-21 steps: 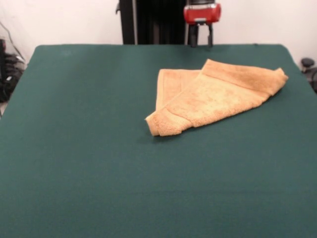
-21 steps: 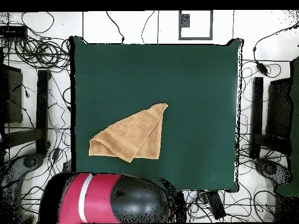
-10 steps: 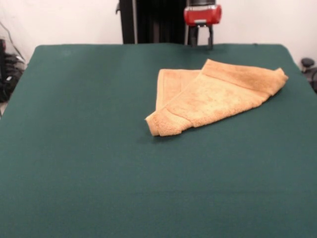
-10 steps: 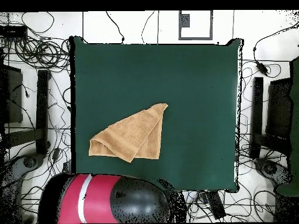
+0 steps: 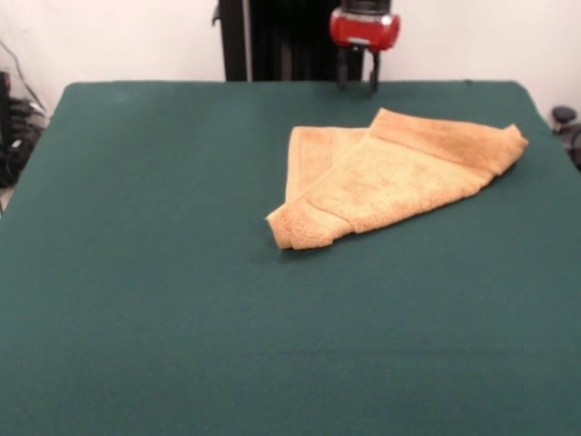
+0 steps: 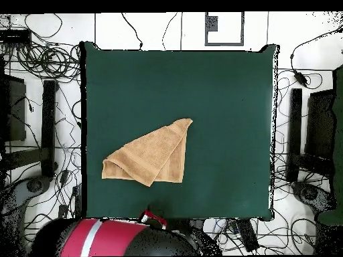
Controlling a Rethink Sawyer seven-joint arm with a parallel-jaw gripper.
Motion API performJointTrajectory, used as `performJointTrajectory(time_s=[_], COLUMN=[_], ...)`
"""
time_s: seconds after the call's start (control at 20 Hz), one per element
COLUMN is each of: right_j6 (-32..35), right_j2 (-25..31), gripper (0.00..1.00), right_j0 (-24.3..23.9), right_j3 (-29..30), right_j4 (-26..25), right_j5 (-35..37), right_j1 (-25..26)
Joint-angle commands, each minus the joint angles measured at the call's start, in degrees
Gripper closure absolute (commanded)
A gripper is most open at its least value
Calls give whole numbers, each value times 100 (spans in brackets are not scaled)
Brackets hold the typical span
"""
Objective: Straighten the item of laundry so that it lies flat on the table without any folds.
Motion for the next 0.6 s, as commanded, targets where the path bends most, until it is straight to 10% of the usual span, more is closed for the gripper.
performJointTrajectory(time_s=[0.05, 0.35, 0.6], right_j6=[-282, -485, -246], right_j2=[586, 1083, 1061], gripper=[0, 0, 0], right_j0=[-369, -790, -715], right_j3=[-1068, -867, -1012], right_j4=[359, 60, -71], right_j5=[2756, 4378, 4298], right_j1=[-1566, -2692, -2627])
